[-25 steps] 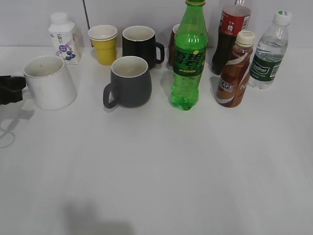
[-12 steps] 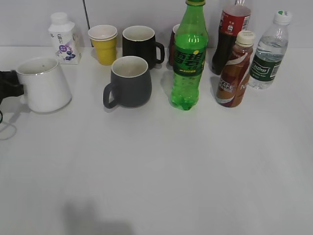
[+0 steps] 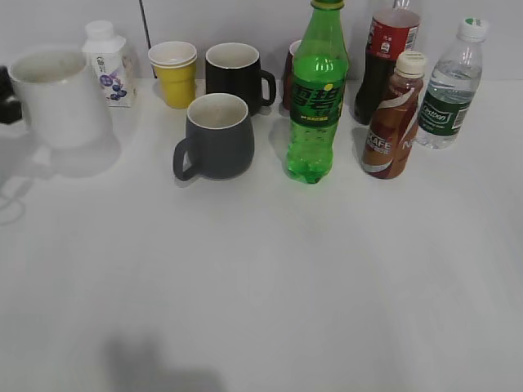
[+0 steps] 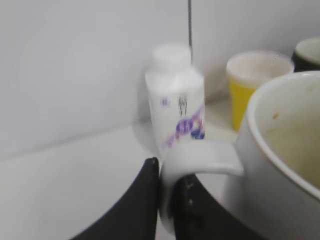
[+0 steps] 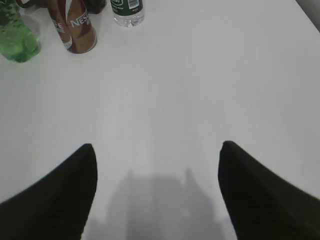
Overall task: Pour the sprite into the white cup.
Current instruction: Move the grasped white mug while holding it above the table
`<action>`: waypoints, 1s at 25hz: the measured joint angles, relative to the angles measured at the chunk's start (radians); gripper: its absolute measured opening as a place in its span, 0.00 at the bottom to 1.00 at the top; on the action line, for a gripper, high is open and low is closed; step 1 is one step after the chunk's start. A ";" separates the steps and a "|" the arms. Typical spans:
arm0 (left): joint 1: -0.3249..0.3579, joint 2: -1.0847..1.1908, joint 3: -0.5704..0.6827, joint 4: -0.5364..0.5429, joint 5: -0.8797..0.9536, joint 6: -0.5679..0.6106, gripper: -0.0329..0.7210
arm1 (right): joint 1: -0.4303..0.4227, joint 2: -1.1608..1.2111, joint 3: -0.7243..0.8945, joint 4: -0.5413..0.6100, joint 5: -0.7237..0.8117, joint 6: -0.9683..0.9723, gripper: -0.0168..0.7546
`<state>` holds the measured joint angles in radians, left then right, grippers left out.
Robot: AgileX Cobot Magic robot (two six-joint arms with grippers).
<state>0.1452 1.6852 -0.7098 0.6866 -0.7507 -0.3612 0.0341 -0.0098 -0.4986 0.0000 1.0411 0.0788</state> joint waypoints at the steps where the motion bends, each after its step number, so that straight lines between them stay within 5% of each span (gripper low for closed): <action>1: 0.000 -0.028 0.000 0.011 -0.005 0.000 0.11 | 0.000 0.000 0.000 0.000 0.000 0.000 0.76; 12: 0.000 -0.189 0.027 0.041 -0.013 -0.056 0.11 | 0.000 0.046 -0.005 0.234 -0.005 -0.234 0.76; 15: 0.000 -0.190 0.075 0.043 -0.030 -0.057 0.11 | 0.000 0.121 -0.025 0.322 -0.163 -0.401 0.76; 21: 0.000 -0.190 0.154 0.045 -0.107 -0.060 0.11 | 0.000 0.367 -0.033 0.715 -0.682 -0.915 0.76; 25: 0.000 -0.209 0.183 0.045 -0.109 -0.060 0.11 | 0.000 0.581 -0.033 1.139 -0.711 -1.309 0.76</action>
<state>0.1452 1.4760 -0.5265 0.7311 -0.8595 -0.4208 0.0341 0.5714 -0.5318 1.1389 0.3304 -1.2297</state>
